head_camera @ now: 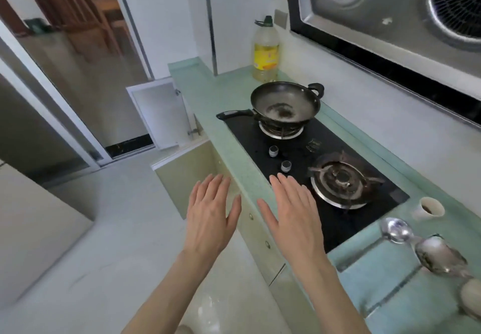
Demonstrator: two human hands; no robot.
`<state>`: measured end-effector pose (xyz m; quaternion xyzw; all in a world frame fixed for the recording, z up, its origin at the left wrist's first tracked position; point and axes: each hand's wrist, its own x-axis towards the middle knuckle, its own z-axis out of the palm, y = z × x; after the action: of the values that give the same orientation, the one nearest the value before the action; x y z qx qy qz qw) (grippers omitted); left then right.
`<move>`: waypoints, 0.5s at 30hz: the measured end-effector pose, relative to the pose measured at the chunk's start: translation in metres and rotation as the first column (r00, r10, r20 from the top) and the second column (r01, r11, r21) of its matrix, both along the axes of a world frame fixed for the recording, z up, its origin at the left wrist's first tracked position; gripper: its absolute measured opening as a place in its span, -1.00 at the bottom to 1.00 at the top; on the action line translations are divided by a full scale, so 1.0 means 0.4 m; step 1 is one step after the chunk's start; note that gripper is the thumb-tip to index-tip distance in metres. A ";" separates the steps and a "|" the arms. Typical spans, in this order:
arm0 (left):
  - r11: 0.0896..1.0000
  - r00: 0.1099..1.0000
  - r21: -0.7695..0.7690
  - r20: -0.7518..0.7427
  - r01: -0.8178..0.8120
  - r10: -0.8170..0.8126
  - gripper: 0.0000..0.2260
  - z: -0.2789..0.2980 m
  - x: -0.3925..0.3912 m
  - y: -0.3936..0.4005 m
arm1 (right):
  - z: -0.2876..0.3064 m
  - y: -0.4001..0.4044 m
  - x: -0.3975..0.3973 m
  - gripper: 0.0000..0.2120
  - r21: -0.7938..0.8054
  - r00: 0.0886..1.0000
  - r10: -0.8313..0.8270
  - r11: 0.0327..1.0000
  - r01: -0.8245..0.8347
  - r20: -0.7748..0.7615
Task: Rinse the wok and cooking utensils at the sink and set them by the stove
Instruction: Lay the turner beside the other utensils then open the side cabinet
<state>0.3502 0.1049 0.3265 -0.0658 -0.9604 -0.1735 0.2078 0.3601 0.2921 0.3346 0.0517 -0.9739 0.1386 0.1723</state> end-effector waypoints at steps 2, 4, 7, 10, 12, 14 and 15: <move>0.999 0.999 -0.006 -0.010 -0.036 0.036 -0.59 0.009 -0.022 -0.101 | 0.004 -0.096 -0.044 -0.40 -0.001 0.999 0.032 0.999 -0.032 -0.011; 0.998 0.998 -0.022 -0.019 -0.061 0.060 -0.59 0.015 -0.047 -0.202 | 0.006 -0.192 -0.089 -0.41 -0.016 0.998 0.061 0.998 -0.061 -0.015; 0.996 0.996 -0.035 -0.026 -0.084 0.083 -0.58 0.016 -0.093 -0.352 | 0.003 -0.337 -0.156 -0.40 -0.031 0.995 0.094 0.995 -0.095 -0.014; 0.994 0.995 -0.039 -0.025 -0.099 0.098 -0.56 0.010 -0.154 -0.486 | -0.011 -0.476 -0.226 -0.41 -0.025 0.993 0.117 0.993 -0.118 -0.021; 0.995 0.996 -0.047 -0.017 -0.093 0.093 -0.56 0.006 -0.191 -0.565 | -0.025 -0.556 -0.266 -0.40 -0.025 0.992 0.125 0.992 -0.125 0.004; 0.994 0.996 -0.064 -0.008 -0.093 0.092 -0.55 0.002 -0.228 -0.634 | -0.038 -0.625 -0.304 -0.39 -0.021 0.991 0.128 0.992 -0.128 0.031; 0.993 0.995 -0.073 0.002 -0.098 0.098 -0.55 0.001 -0.243 -0.666 | -0.042 -0.656 -0.322 -0.39 -0.019 0.990 0.131 0.991 -0.131 0.047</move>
<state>0.2529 -0.1616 0.3271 -0.0258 -0.9687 -0.1279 0.2109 0.2315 0.0297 0.3179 0.1108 -0.9711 0.1586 0.1399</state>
